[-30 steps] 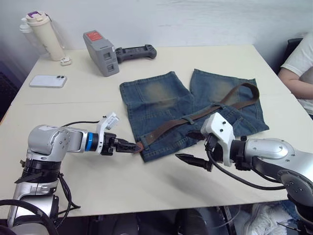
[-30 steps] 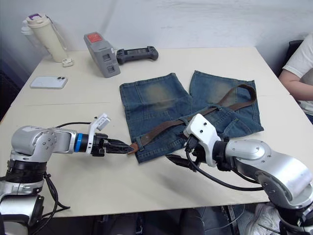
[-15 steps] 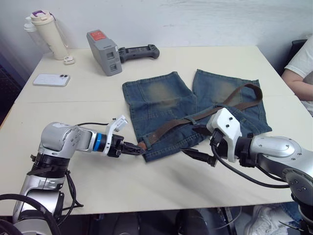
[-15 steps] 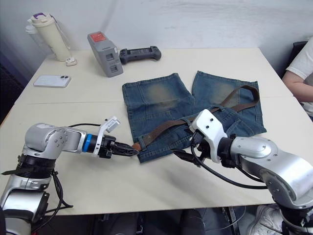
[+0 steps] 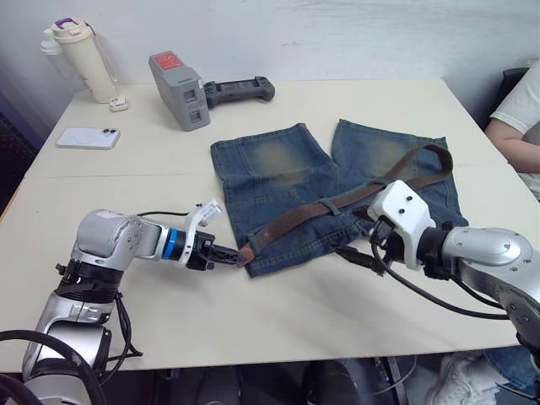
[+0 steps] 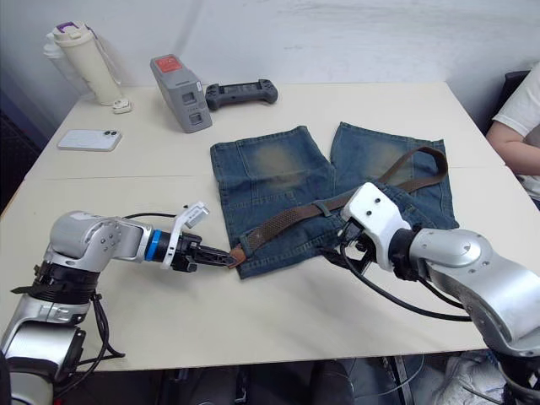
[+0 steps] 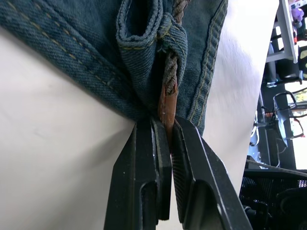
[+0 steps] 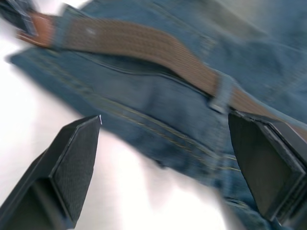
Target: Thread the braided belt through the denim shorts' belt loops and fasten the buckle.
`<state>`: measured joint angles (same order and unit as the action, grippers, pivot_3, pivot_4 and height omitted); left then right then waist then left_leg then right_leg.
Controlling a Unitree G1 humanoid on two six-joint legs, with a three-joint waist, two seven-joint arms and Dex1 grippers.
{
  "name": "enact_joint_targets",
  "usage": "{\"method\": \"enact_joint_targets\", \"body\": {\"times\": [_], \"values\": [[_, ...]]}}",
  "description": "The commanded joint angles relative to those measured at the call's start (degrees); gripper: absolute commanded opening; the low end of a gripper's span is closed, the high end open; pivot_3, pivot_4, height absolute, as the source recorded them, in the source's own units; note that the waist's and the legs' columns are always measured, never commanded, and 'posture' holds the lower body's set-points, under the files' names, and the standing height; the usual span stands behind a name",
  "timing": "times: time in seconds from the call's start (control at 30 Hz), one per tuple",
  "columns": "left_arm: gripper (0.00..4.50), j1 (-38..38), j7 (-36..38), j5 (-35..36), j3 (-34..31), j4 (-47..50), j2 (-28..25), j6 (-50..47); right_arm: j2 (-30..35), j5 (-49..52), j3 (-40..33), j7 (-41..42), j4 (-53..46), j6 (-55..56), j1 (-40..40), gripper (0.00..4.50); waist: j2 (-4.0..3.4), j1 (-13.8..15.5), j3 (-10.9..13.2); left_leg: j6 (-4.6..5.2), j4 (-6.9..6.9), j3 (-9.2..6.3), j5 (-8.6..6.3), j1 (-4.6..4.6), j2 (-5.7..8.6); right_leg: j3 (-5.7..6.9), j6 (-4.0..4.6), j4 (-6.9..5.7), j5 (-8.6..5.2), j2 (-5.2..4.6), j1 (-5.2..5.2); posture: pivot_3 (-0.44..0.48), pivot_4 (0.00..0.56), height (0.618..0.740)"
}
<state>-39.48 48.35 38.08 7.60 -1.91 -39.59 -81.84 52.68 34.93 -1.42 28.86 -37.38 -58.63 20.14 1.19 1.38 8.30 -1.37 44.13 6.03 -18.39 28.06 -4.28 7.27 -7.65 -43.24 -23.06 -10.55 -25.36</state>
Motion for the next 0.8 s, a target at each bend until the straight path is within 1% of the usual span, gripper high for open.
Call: {"method": "enact_joint_targets", "body": {"times": [0.03,0.13,0.17,0.27,0.37,0.4,0.57,0.67,0.8], "values": [[0.04,-1.24,0.85,1.09,-1.72,1.84,-1.62,-0.51,0.09,-4.24,-1.36,-1.57,3.97,1.88,0.69,4.5,0.0,-0.05,0.0,0.0,0.0,0.0,0.0,0.0,0.0,0.0,0.0,0.0,0.0,0.0,0.0,0.0,0.15,0.65],[0.0,-1.69,0.46,1.79,-2.66,3.29,-1.88,-1.33,-4.62,-6.18,-4.29,-6.54,12.75,0.29,2.35,3.76,0.01,-0.09,0.01,0.0,-0.01,0.0,0.0,0.0,-0.02,0.01,0.0,-0.02,0.0,0.01,-0.01,0.0,0.15,0.65],[0.0,-1.8,0.4,1.95,-2.94,3.59,-1.9,-1.48,-6.4,-7.37,-5.01,-8.32,16.47,1.01,3.34,3.37,0.01,-0.09,0.01,-0.01,0.01,0.0,0.01,0.0,-0.02,0.01,0.0,-0.04,0.0,0.01,-0.01,0.0,0.15,0.65],[0.0,-1.69,0.23,2.18,-3.07,4.13,-1.9,-1.75,-11.25,-9.14,-6.36,-10.33,24.95,3.55,5.95,1.86,-0.04,-0.21,0.03,-0.02,0.01,0.03,0.02,0.01,-0.02,-0.02,0.0,-0.27,0.0,0.0,-0.05,0.0,0.15,0.65],[0.0,-1.12,0.35,2.57,-3.17,4.91,-2.14,-2.05,-12.77,-11.9,-3.36,-8.69,31.0,5.93,7.22,0.29,-0.06,-0.21,0.04,-0.02,-0.02,0.05,0.02,0.03,-0.02,-0.03,0.0,-0.31,0.0,0.01,-0.09,0.0,0.15,0.65],[0.0,-1.01,0.3,2.72,-3.42,5.07,-2.04,-2.32,-12.99,-12.83,-2.42,-8.28,32.22,6.58,7.43,0.03,-0.06,-0.2,0.04,-0.02,-0.03,0.05,0.02,0.03,-0.02,-0.03,0.0,-0.31,0.0,0.01,-0.09,0.0,0.15,0.65],[0.0,0.37,0.68,3.27,-3.97,6.19,-3.0,-2.65,-13.51,-16.5,0.76,-7.05,36.13,8.58,6.93,0.03,-0.06,-0.42,0.04,-0.02,-0.01,0.04,0.02,0.05,-0.02,-0.04,0.0,-0.34,0.0,0.01,-0.09,0.0,0.15,0.65],[0.0,1.17,0.88,3.48,-4.35,6.25,-4.22,-2.59,-13.93,-17.21,1.46,-6.19,36.74,7.91,5.77,0.03,-0.05,-0.57,0.03,-0.02,0.0,0.03,0.02,0.04,-0.02,-0.04,0.0,-0.34,0.0,0.01,-0.09,0.0,0.15,0.65],[0.0,1.97,2.9,3.51,-3.9,6.33,-7.93,-1.63,-14.27,-18.32,1.82,-6.05,36.83,6.87,4.16,0.03,-0.02,-0.56,0.01,-0.02,0.0,0.0,0.02,0.04,-0.04,0.0,0.01,-0.36,-0.01,0.01,-0.08,0.0,0.15,0.65]]}}
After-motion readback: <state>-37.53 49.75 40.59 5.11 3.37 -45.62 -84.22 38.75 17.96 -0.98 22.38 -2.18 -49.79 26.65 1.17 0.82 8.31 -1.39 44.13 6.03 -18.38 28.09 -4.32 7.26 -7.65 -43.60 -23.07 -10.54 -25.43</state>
